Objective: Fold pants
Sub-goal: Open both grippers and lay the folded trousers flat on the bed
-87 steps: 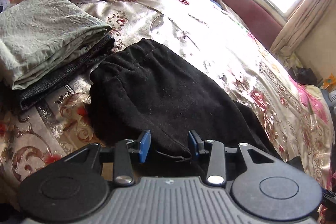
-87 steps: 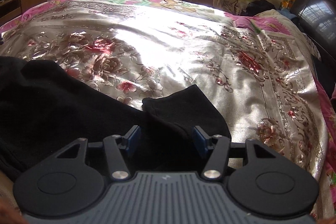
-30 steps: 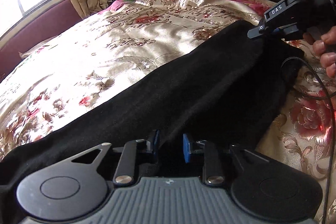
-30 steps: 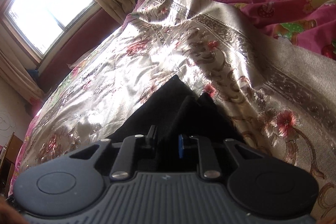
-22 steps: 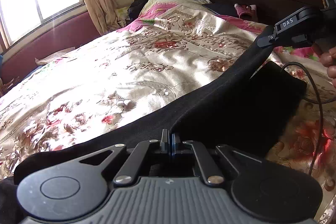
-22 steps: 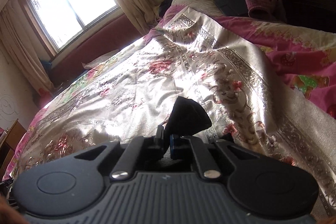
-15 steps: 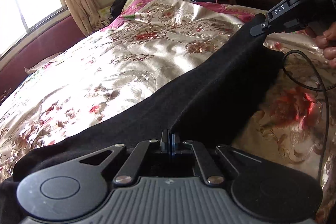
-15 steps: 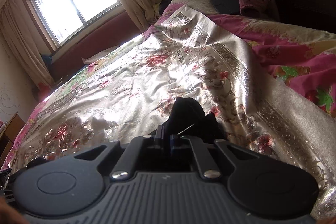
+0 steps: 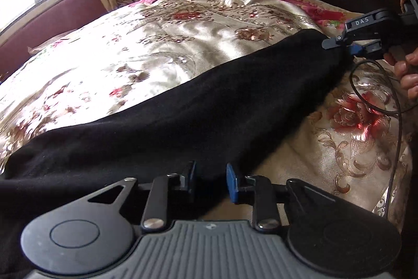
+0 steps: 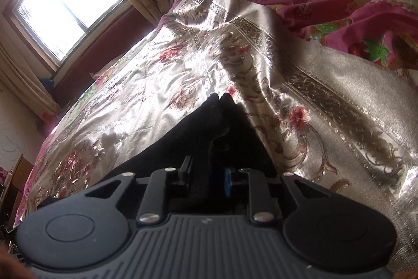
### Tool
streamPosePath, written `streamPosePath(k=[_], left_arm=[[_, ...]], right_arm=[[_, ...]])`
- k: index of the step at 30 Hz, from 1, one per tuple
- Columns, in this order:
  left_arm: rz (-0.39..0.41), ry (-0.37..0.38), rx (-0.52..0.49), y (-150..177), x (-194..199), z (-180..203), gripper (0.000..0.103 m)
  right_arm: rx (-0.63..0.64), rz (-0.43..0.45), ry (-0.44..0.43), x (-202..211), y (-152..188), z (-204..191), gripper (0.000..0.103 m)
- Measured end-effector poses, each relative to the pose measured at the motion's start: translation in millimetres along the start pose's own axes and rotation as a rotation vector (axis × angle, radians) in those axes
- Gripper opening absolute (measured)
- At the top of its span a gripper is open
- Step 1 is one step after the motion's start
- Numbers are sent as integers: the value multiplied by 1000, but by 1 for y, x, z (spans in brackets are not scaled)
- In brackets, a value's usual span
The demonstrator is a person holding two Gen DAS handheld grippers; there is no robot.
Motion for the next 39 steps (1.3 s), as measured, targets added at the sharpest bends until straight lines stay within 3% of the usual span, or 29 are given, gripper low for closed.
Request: streamPosePath(k=[2, 5, 11, 15, 24, 30, 39], left_arm=[[-4, -53, 97, 17, 14, -26, 59], [-38, -117, 284, 51, 34, -77, 63], [-30, -263, 630, 120, 74, -180, 64], [5, -331, 803, 151, 93, -235, 64], [95, -314, 1098, 186, 102, -304, 62], [51, -273, 1275, 200, 96, -318, 51], [9, -190, 1376, 200, 96, -310, 49]], right_arm=[[-1, -10, 16, -2, 1, -2, 38], [-2, -35, 6, -2, 10, -10, 42], [72, -77, -3, 3, 42, -48, 56], [169, -114, -47, 5, 67, -91, 56], [517, -258, -207, -25, 139, -211, 55], [556, -304, -226, -48, 160, -242, 56], [590, -319, -240, -53, 169, -259, 56]])
Point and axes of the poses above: each gripper's, at about its wrist camera, not at the fingertips, and x roughly against the way its jaws point, z to its right, y to its underside, the point moved 6 cm from there along -x, roughly the way its jaws point, and after that the axes turned 5 degrees about -z, right-handed, at the moved point
